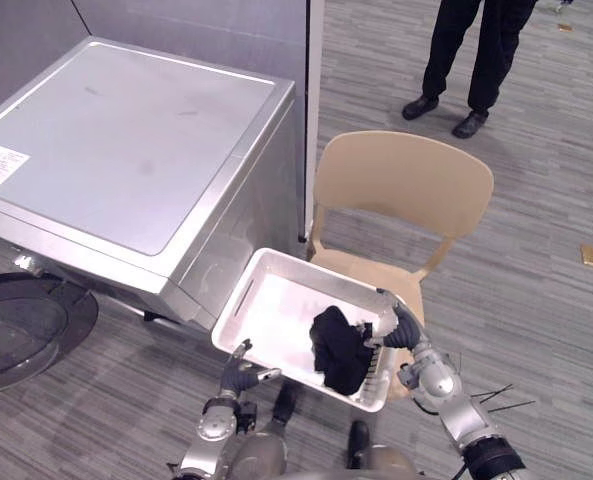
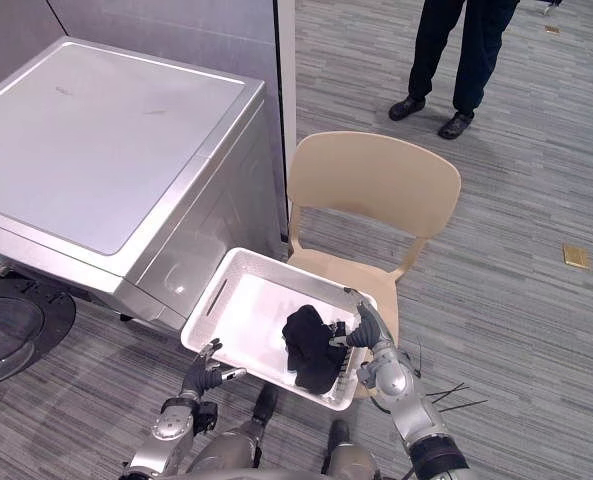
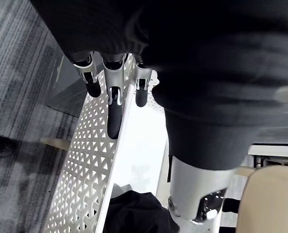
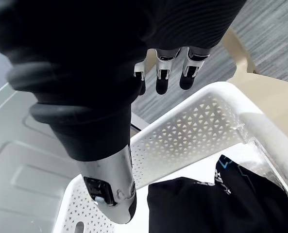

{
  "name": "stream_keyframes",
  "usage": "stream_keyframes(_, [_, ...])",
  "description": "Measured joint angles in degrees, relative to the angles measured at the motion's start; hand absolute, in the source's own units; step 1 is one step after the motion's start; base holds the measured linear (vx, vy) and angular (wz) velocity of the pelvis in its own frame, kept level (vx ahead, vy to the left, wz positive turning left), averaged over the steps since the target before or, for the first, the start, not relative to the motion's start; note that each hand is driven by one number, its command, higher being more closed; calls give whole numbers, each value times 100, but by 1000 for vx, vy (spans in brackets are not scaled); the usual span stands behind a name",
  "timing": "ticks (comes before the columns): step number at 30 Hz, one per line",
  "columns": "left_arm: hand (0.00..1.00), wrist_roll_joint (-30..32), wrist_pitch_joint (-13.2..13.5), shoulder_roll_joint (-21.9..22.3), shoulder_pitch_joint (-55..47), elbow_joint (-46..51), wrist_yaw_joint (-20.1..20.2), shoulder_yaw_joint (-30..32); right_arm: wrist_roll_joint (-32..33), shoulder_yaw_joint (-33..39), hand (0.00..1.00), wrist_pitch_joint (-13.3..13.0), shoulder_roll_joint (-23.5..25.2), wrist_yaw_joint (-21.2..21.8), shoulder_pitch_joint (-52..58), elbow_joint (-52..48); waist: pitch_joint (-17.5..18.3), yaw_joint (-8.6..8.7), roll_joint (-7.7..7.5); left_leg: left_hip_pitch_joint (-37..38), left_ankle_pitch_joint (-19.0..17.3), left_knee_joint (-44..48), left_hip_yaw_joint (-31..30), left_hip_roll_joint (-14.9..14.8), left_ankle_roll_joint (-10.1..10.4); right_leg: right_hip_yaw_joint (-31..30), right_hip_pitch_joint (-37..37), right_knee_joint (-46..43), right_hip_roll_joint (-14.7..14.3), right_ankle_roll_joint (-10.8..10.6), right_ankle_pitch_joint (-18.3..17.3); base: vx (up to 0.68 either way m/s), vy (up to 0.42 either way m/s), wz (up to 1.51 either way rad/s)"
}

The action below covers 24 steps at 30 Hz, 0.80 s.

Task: Pick up the laundry basket with both hands and put the clothes into the washing machine.

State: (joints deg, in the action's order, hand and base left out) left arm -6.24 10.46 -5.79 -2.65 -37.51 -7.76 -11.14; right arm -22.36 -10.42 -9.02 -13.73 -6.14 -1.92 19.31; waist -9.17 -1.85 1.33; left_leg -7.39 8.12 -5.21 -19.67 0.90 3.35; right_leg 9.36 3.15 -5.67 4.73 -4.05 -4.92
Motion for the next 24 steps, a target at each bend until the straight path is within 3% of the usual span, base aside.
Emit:
stream_keyframes(14, [0, 188, 0, -63, -92, 113, -95, -36, -90, -348, 0, -77, -21, 32, -18, -221, 154, 92, -4, 21, 59, -6, -78, 12, -48, 139, -173, 193, -53, 72, 75, 20, -10, 4])
stream_keyframes(18, [0, 230, 136, -155, -439, 807, -95, 253, -209, -413, 0, -83, -25, 112, -59, 155, 165, -46, 1, 26, 73, -6, -254, 31, -28, 289, -250, 199, -54, 84, 59, -23, -11, 19])
stream_keyframes(22, [0, 186, 283, -195, -493, 1042, -94, 524, -318, -430, 0, -48, -12, 138, -104, 660, 172, -104, 14, 19, 107, -7, -577, 94, 21, 649, -400, 185, -39, 57, -36, -47, -19, 50])
stream_keyframes(24, [0, 170, 283, -191, -522, 1042, -67, 559, -467, -426, 0, 1, -12, 134, -223, 983, 190, -214, 51, -25, 136, -7, -714, 118, 42, 776, -398, 158, -31, 55, -57, -57, -18, 37])
